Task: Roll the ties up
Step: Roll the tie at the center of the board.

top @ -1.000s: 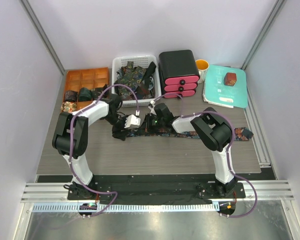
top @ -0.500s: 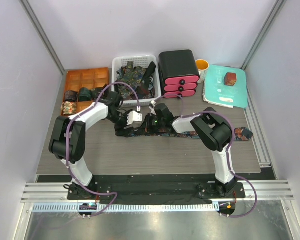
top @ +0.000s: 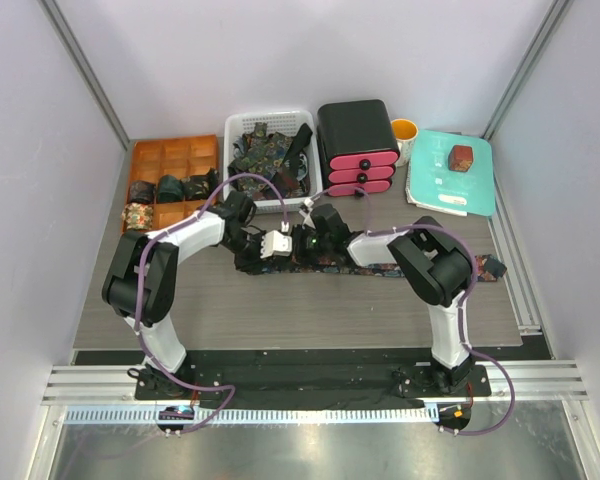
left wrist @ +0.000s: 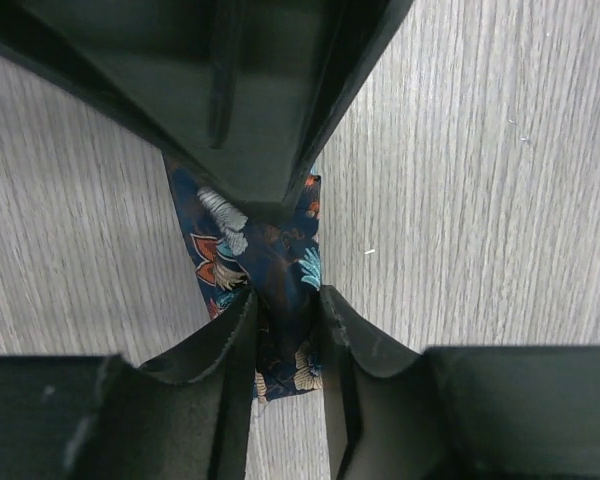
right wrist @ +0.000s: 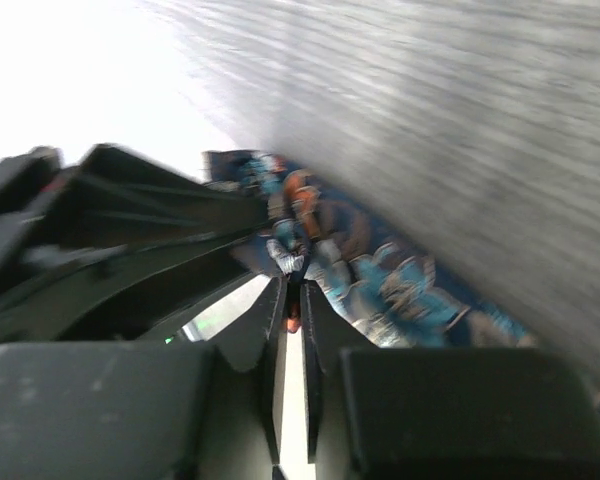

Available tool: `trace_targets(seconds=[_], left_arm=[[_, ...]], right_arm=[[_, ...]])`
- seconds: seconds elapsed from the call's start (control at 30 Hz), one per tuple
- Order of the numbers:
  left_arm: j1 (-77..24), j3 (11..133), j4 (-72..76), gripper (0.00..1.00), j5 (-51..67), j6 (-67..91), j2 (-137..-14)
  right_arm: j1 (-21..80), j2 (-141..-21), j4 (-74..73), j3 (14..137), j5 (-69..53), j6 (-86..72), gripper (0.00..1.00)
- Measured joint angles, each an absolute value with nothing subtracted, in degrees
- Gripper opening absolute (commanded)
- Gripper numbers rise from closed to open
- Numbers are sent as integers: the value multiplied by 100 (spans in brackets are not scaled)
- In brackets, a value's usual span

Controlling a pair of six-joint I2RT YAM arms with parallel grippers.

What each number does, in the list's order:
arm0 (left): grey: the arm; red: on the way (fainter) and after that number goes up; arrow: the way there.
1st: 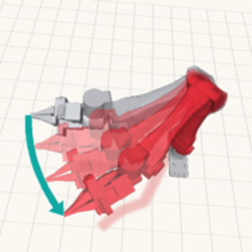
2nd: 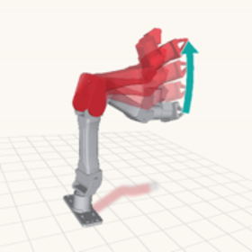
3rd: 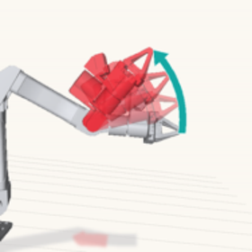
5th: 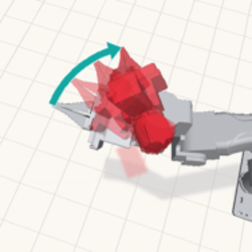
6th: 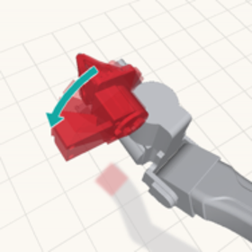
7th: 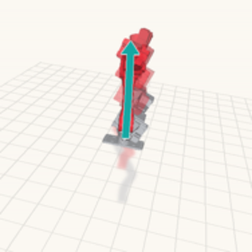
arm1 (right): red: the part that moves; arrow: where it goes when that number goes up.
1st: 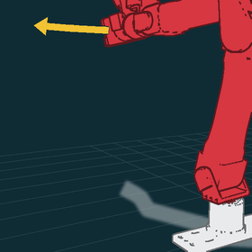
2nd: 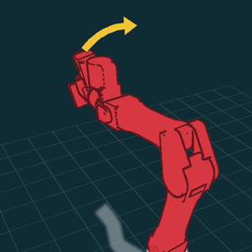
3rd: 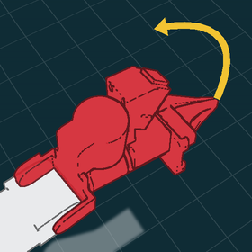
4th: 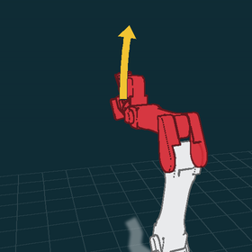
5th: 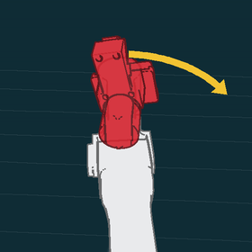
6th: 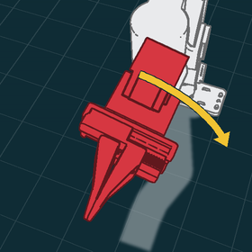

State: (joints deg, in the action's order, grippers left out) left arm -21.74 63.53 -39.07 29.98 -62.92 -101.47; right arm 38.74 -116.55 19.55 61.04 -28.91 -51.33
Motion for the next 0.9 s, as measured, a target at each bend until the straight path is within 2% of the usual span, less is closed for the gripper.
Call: trace_targets(seconds=[0.17,0.23,0.27,0.6,0.83,0.9], left_arm=[[-2174,6324,-3841,26,2995,-6302,-10147],[-2174,6324,-3837,25,2998,-6313,-10147],[-2174,6324,-3837,25,2998,-6320,-10147],[-2174,6324,-3837,23,3002,-6342,-10147],[-2174,6316,-3817,22,3006,-6309,-10147],[-2174,6316,-3809,22,3011,-6272,-10145]], right_arm=[[3680,-11177,1680,6095,-2930,-4890,18],[3566,-11061,1669,6095,-2917,-4821,21],[3520,-11032,1669,6095,-2899,-4794,25],[3454,-11452,1358,6442,-2541,-4473,27],[3505,-11668,906,6580,-2536,-4189,12],[3518,-11668,851,6580,-2567,-4145,11]])
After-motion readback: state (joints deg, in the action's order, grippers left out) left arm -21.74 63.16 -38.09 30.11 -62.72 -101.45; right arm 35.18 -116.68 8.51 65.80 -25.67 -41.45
